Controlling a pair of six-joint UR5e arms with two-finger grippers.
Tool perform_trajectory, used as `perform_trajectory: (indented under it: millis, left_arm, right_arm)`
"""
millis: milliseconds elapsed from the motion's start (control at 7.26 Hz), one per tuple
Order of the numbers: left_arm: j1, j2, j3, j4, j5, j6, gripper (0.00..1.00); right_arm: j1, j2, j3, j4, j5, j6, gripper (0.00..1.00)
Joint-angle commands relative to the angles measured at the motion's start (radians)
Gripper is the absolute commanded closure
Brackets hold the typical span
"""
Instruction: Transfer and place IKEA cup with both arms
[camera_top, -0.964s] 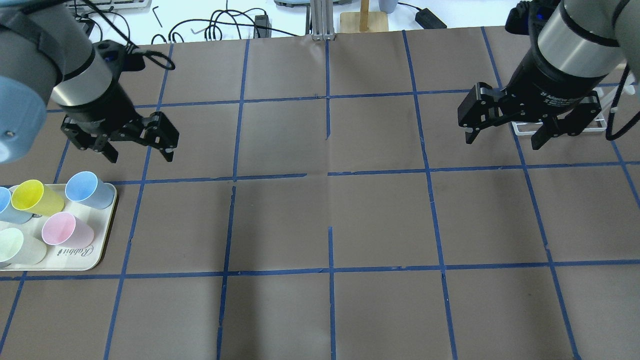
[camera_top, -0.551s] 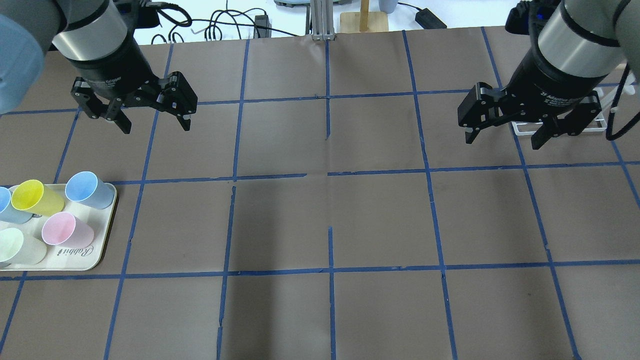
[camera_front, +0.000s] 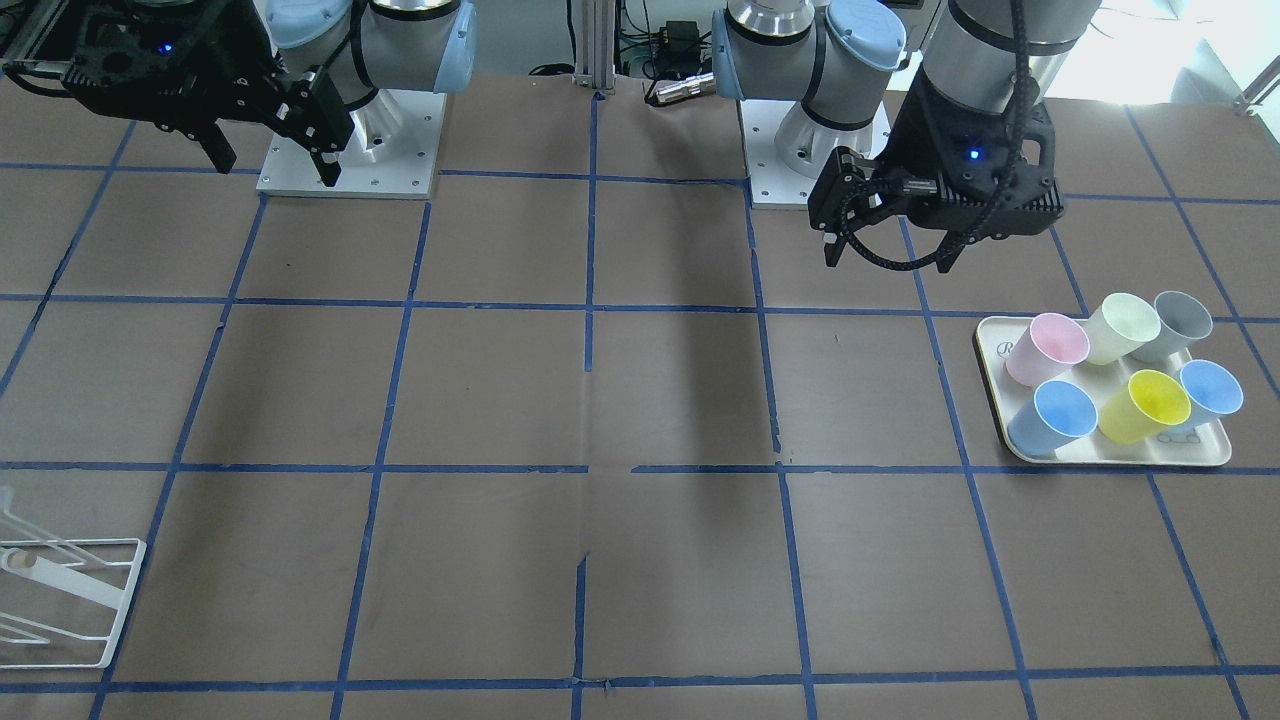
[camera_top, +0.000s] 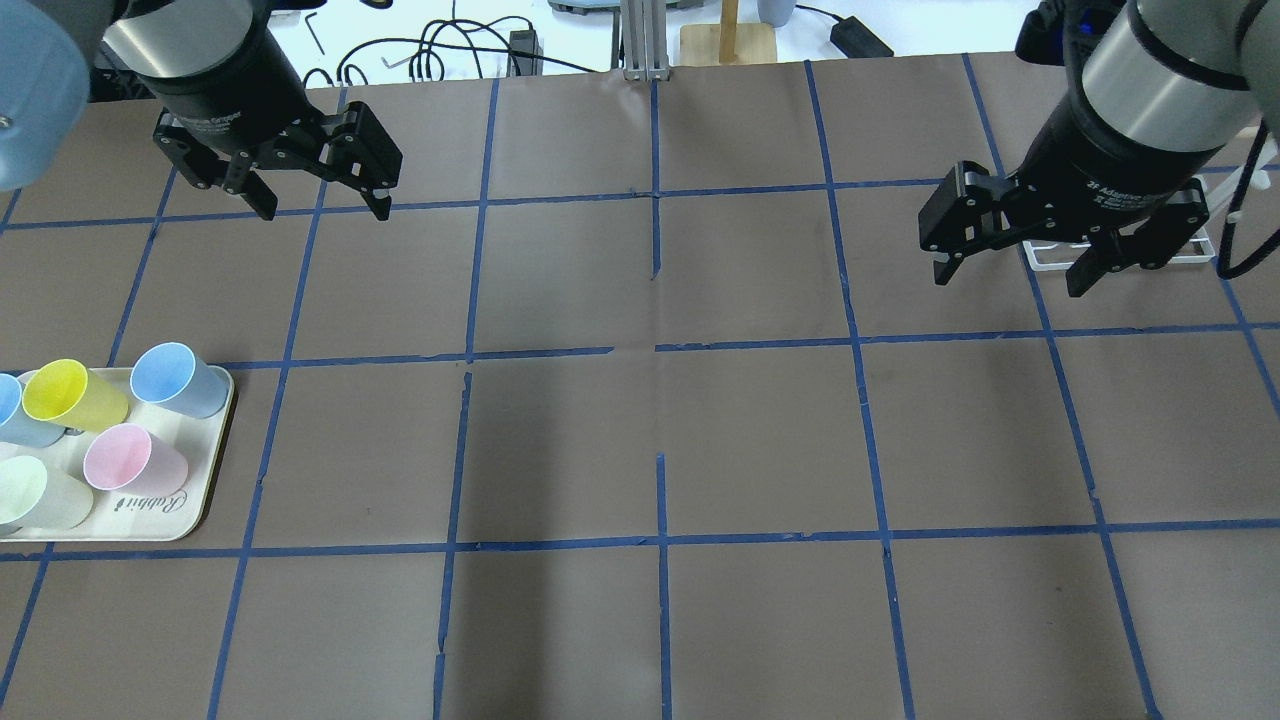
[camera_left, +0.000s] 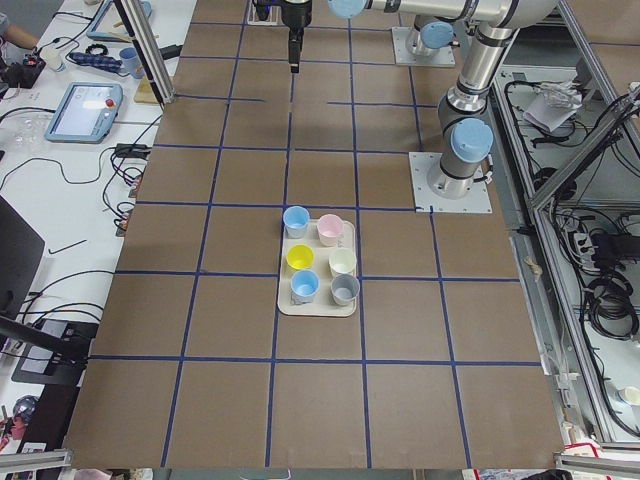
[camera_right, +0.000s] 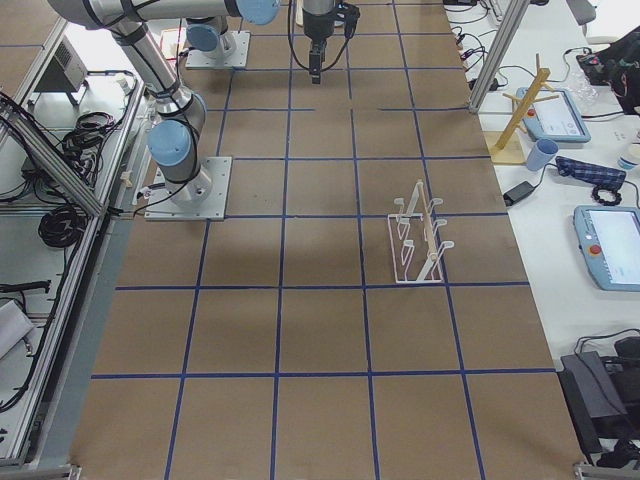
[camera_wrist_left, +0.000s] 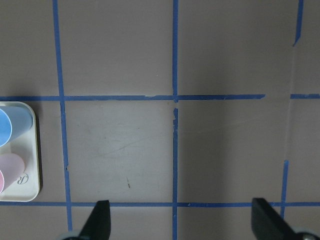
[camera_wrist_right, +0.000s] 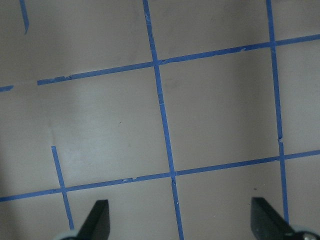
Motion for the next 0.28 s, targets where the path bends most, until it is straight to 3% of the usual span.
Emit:
perform_trajectory:
  millis: [0,138]
  left_arm:
    - [-0.001,0.01,-0.002,0.011,0.001,0.0,0.0]
    - [0.01,0.007,0.009,0.006,0.001,-0.017,0.0]
  right_arm:
    - [0.0,0.003,0.0,0.0,0.001,0.001,0.0]
    - [0.0,0.001,0.001,0.0,-0.002,0.0,0.0]
